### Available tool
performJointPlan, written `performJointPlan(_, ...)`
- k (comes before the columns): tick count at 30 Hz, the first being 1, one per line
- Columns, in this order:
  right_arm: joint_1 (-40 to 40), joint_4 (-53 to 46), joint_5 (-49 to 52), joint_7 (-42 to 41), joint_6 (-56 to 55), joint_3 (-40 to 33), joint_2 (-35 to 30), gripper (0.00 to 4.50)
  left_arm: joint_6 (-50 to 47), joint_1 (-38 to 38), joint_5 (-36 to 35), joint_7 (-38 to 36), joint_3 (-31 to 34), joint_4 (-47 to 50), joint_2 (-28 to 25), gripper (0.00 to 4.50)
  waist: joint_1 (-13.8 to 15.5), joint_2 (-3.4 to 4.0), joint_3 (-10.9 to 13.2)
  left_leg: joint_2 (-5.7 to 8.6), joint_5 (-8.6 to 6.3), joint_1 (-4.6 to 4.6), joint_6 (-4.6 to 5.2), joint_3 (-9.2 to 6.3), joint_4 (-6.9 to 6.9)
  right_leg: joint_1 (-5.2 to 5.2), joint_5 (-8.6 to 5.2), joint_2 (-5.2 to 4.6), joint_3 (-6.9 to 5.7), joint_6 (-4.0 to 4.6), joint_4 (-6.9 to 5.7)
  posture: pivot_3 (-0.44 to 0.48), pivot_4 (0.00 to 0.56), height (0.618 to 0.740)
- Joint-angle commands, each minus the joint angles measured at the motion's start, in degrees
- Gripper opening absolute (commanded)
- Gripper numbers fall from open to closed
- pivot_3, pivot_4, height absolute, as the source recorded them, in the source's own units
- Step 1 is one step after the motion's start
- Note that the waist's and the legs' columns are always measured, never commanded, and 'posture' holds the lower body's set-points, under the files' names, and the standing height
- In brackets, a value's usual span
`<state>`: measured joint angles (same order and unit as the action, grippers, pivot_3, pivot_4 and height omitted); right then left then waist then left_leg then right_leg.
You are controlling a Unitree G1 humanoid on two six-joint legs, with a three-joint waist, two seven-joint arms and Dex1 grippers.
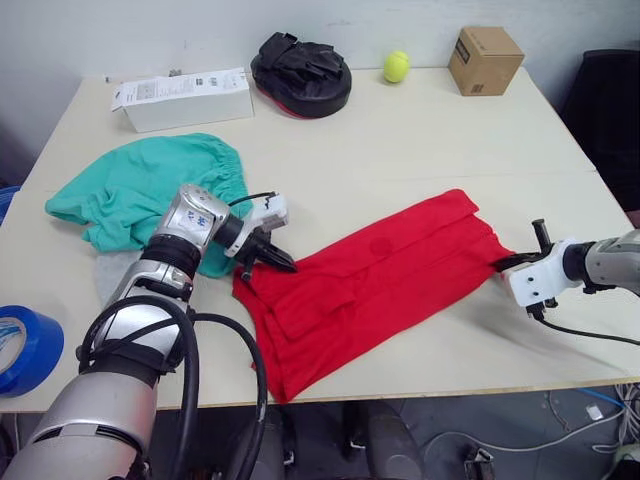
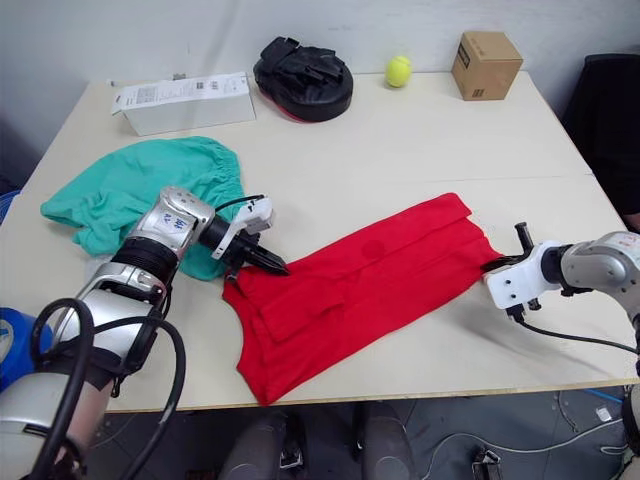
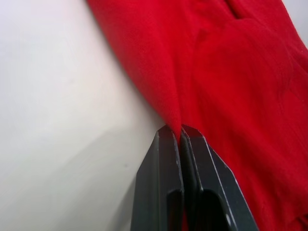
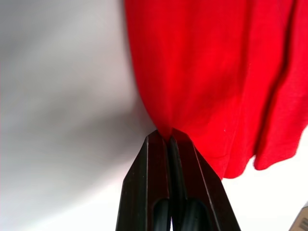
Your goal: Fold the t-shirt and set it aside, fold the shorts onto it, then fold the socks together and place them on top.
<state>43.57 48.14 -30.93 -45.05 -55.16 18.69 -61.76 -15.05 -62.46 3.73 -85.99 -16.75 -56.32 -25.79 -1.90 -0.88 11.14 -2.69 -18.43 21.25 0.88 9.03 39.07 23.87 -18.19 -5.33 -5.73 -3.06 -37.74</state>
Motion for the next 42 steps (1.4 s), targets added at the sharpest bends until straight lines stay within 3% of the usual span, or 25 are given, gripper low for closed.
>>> performJointPlan(1, 4.6, 2.8, -2.8, 2.5, -1.0, 1.5, 1.0, 0.00, -6.4, 4.3, -2.3, -3.4, 0.6, 10.3, -2.1, 0.01, -0.1, 0.00, 0.0, -0.01, 0.00, 0.00, 0.00, -0.01, 0.00, 0.00, 0.00, 0.00, 0.00, 0.00, -0.01, 0.000, 0.150, 0.740)
performJointPlan(12, 19.2, 13.7, -14.3, 11.7, -1.5, 10.5, 8.9, 0.00, -29.9, 24.1, -11.6, 5.1, 3.9, 49.1, -8.3, 0.01, -0.2, 0.03, 0.0, -0.02, 0.00, 0.03, -0.01, -0.05, 0.01, 0.04, -0.04, -0.03, 0.06, 0.06, -0.06, 0.000, 0.150, 0.740)
performJointPlan(15, 21.8, 17.0, -15.3, 7.0, -2.0, 13.2, 10.3, 0.00, -34.9, 27.9, -14.0, 9.9, 6.2, 55.2, -8.3, 0.01, 0.0, 0.03, 0.0, -0.02, 0.00, 0.04, -0.01, -0.06, 0.01, 0.05, -0.04, -0.04, 0.06, 0.07, -0.06, 0.000, 0.150, 0.740)
performJointPlan(24, 25.7, 19.0, -10.0, 0.4, -3.7, 12.5, 12.6, 0.00, -39.7, 35.6, -19.0, 18.5, 9.4, 63.7, -10.3, 0.01, 0.0, 0.04, 0.0, -0.02, 0.01, 0.02, -0.01, -0.12, 0.01, 0.01, -0.04, -0.05, 0.04, 0.07, -0.05, 0.000, 0.150, 0.740)
performJointPlan(35, 34.0, 23.5, -19.8, 11.1, 3.3, 19.0, 16.5, 0.00, -43.1, 39.9, -25.0, 24.5, 12.1, 68.8, -12.3, 0.01, -0.7, 0.07, 0.0, -0.03, 0.02, 0.03, -0.05, -0.13, -0.01, 0.04, -0.09, -0.06, 0.03, 0.16, -0.11, 0.000, 0.150, 0.740)
performJointPlan(42, 35.9, 26.6, -24.0, 18.0, 6.9, 22.8, 19.5, 0.00, -48.4, 44.3, -30.3, 31.1, 14.9, 75.6, -9.4, 0.01, -1.1, 0.08, 0.0, -0.03, 0.02, 0.04, -0.06, -0.14, -0.02, 0.05, -0.09, -0.07, 0.04, 0.16, -0.11, 0.000, 0.150, 0.740)
